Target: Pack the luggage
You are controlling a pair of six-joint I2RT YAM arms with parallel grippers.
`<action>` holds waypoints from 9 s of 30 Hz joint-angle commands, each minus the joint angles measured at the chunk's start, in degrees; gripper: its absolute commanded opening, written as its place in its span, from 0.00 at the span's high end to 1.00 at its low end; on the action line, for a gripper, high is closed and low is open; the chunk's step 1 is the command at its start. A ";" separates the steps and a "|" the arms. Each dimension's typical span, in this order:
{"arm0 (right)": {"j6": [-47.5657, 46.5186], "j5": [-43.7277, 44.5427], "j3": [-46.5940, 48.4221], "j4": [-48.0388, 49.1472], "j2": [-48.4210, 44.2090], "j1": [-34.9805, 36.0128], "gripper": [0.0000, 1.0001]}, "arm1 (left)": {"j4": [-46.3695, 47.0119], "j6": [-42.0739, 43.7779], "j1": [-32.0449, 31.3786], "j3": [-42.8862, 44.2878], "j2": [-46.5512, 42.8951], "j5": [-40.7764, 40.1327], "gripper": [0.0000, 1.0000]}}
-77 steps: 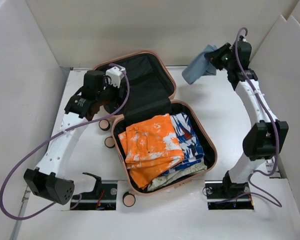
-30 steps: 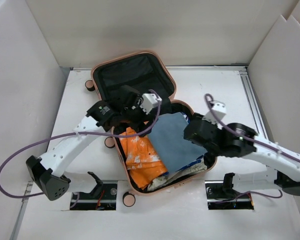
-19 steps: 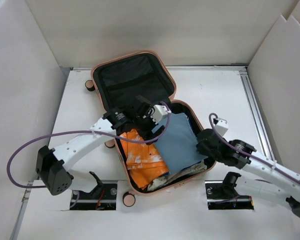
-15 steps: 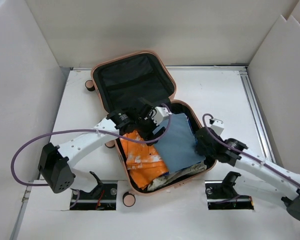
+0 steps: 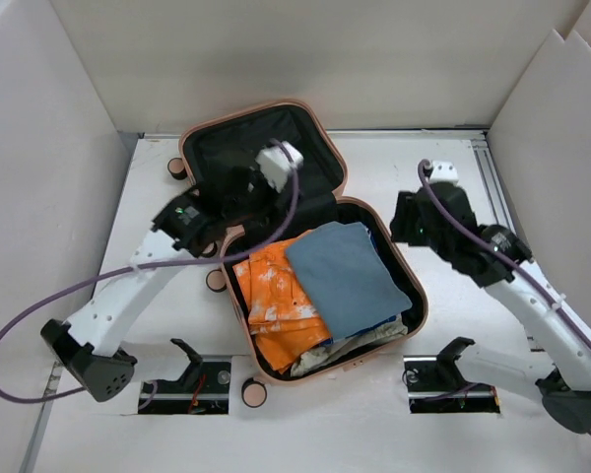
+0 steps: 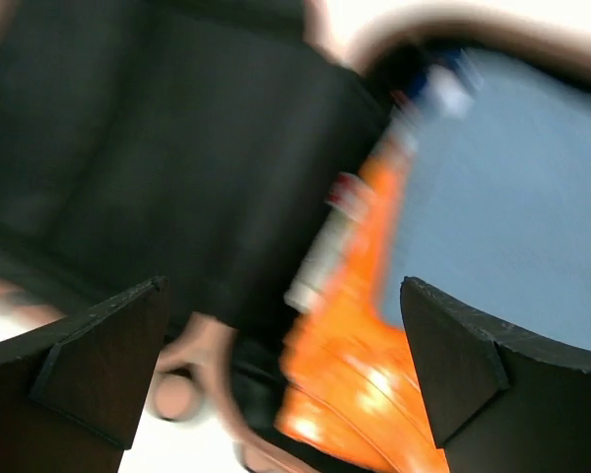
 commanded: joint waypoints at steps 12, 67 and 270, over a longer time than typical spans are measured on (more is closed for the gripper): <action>-34.19 -26.16 5.85 2.51 22.42 -20.17 0.21 | 5.47 -6.46 38.18 27.89 30.62 -1.22 0.06; -29.72 -34.96 0.46 21.49 29.25 -28.62 1.00 | 9.87 15.24 32.51 24.32 19.61 20.85 1.00; -32.52 -48.85 -12.43 9.97 -2.63 -34.96 0.08 | -0.50 9.36 -9.27 7.84 17.23 10.74 0.78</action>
